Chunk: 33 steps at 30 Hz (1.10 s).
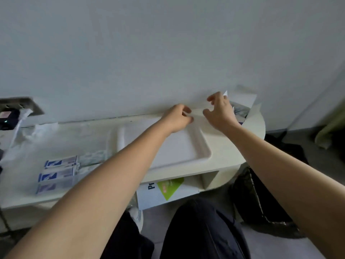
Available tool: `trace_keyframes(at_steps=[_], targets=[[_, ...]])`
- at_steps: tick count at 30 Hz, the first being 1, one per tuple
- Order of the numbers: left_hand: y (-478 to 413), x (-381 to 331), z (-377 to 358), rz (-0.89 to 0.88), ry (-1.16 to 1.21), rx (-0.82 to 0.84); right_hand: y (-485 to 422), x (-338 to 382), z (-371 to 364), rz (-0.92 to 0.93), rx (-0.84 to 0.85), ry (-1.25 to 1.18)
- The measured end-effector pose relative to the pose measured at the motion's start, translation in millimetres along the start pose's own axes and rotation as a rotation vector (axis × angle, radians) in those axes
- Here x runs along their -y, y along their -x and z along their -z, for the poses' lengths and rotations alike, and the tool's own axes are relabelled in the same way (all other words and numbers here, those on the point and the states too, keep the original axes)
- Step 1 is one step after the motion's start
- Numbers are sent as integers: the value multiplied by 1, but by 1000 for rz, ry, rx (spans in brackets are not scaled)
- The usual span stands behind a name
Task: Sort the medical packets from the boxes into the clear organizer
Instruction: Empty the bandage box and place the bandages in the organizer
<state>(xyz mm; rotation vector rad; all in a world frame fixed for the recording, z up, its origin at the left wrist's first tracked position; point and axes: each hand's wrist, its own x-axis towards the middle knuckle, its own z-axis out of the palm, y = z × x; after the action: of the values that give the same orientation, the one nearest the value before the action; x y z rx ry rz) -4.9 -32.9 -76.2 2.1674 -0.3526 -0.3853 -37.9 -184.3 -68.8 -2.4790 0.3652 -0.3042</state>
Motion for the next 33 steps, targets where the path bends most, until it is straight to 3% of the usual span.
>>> trace_keyframes(at_steps=[5,11,14,17,21,25,28,33], targets=[[-42,-8,-52,25,33,103,-20,-44,4,-154,-29,126],[-56,-1,-72,61,38,119,-32,-65,2,-103,-88,229],[-55,2,-68,29,-19,47,-36,-59,7,44,-222,202],[-51,4,-53,9,-61,-54,-36,-38,7,292,-261,19],[-37,19,-23,-56,-21,-233,-23,-1,-7,475,-166,-215],[-14,50,12,-87,55,-464,-1,21,-35,582,41,-295],[4,70,29,-46,109,-474,9,35,-46,533,127,-389],[25,87,45,-2,148,-407,10,54,-58,400,105,-388]])
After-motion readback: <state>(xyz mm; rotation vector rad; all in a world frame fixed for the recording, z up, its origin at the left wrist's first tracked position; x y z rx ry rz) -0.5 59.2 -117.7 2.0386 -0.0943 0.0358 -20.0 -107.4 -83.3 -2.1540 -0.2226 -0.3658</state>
